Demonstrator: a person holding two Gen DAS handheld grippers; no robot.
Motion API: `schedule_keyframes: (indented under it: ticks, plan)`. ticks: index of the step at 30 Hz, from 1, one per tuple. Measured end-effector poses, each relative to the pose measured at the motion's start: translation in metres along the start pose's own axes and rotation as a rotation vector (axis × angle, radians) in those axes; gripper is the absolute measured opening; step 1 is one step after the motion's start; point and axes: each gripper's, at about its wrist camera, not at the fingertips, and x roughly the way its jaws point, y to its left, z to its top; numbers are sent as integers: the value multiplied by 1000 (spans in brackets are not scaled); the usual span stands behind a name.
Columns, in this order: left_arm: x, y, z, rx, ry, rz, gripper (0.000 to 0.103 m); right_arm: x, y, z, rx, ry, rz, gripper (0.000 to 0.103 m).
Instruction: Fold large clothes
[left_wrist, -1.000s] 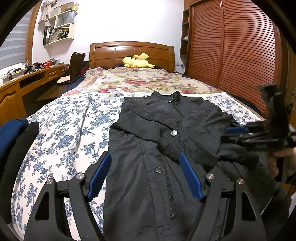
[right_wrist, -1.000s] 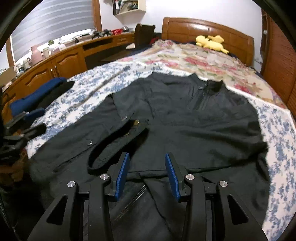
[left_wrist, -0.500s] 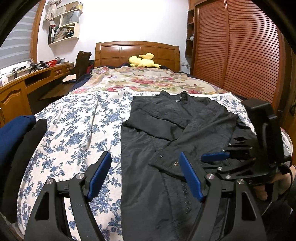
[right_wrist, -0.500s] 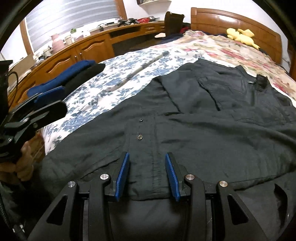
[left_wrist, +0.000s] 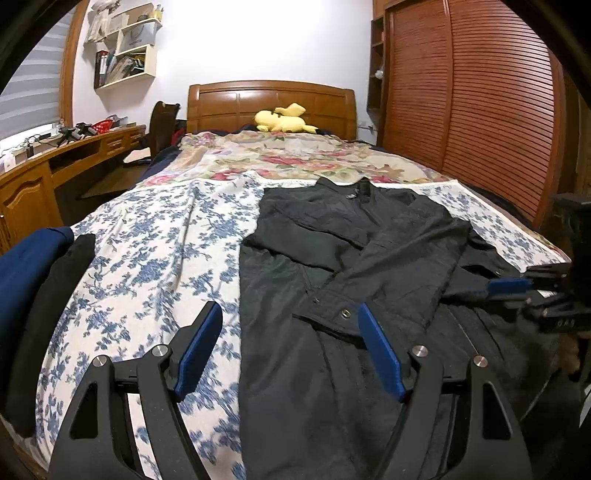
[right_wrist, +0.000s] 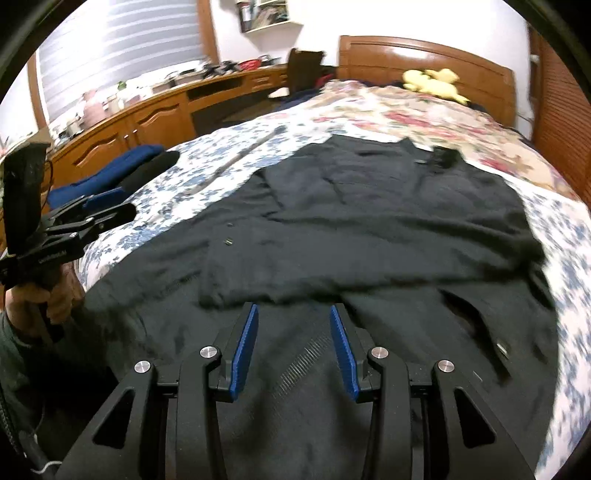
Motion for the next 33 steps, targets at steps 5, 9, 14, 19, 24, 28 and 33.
schedule_keyframes:
  ticks: [5,9,14,19,24,28,33]
  plan:
    - [-9,-12,-11,19,22,-12,77,-28,-22,-28,51,-11,-99,42]
    - [-14,-19,-16,29,58,-24,77,-44,-40,-52,100,-7,-164,42]
    - [-23,-18,-28,35,83,9,77,-61,-61,-75,156,-4,-253,45]
    - [-25,-6,-38,23,132,40,77,-71,-78,-91,206,14,-296,49]
    - [-27,2,-45,4,165,34,62,-82,-84,-106,260,34,-313,50]
    - [-31,2,-51,-8,182,25,52,-91,-89,-105,290,41,-284,50]
    - [-29,1,-60,-8,214,30,52,-92,-85,-115,298,62,-258,50]
